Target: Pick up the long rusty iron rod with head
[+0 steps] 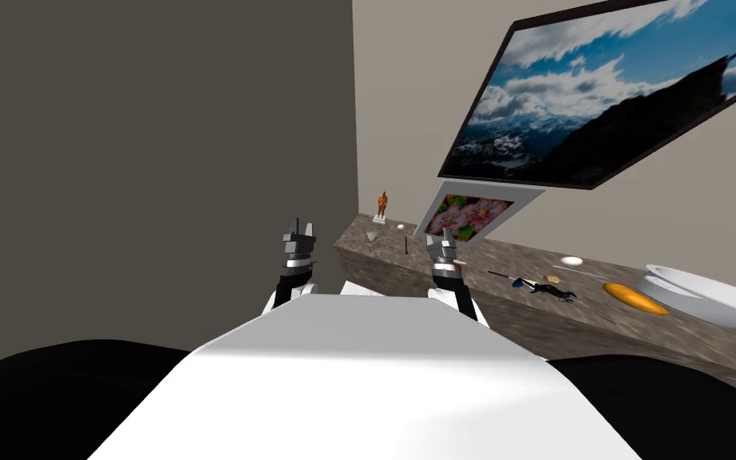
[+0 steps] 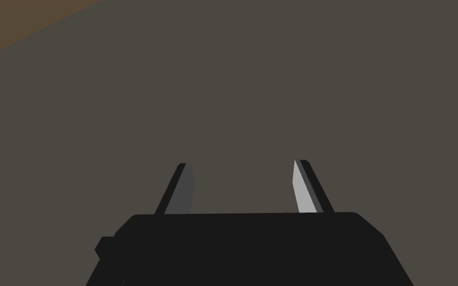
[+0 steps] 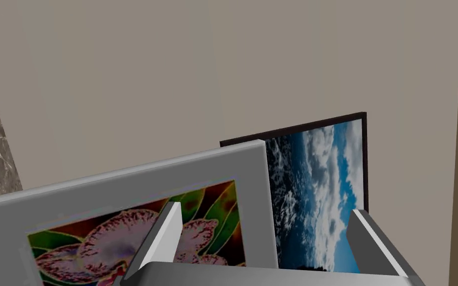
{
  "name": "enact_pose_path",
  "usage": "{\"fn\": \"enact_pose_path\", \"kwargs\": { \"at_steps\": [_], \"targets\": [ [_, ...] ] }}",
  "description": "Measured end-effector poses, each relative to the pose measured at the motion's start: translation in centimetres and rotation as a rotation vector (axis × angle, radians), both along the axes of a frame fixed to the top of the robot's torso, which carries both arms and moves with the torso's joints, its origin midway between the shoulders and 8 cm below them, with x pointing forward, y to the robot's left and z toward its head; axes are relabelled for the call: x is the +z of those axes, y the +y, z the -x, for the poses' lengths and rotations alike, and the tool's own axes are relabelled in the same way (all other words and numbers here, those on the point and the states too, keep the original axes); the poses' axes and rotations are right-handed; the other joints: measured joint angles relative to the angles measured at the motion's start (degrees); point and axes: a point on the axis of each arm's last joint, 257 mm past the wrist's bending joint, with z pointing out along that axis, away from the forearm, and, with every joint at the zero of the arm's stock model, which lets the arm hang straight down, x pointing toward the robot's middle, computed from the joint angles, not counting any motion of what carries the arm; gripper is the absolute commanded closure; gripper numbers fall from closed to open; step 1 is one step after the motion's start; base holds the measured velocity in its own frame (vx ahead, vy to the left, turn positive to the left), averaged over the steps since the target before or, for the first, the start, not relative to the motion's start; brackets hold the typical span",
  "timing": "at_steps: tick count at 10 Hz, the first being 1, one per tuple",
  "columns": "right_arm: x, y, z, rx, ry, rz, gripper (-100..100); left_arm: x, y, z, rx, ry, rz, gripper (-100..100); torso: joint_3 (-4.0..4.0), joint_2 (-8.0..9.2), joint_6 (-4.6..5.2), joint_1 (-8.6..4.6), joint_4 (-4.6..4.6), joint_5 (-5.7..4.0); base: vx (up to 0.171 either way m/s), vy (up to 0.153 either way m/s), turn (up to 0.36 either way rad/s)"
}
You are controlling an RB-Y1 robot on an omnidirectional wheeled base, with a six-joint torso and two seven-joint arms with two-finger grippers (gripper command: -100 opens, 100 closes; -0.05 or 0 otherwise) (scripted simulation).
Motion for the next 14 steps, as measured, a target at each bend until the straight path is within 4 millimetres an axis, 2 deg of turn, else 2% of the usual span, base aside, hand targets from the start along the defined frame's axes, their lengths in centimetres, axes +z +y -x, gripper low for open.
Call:
{"fn": "enact_pose_path", "kwargs": {
  "at_steps": [2,13,14],
  "targets": [
    [-2.1,-1.0,-0.3,0.008,0.072,0.000,-100,0.0,0.0,0.0,0.000,0.000,0.000,0,0.03,0.06,-0.04,-0.07,0.01,-0.02,-0.078,-0.039,0.165],
    [-9.4,-6.7,-1.8,0.043,0.389,0.029,-100,0.0,0.0,0.0,0.000,0.000,0.000,0,-0.07,-0.12,0.01,-0.04,-0.02,-0.01,-0.054,-0.024,0.139],
    [-10.7,-7.5,-2.0,0.044,0.429,0.028,-100,0.0,0.0,0.0,0.000,0.000,0.000,0,-0.05,-0.09,-0.03,-0.08,-0.02,-0.02,-0.050,-0.030,0.114]
  ]
}}
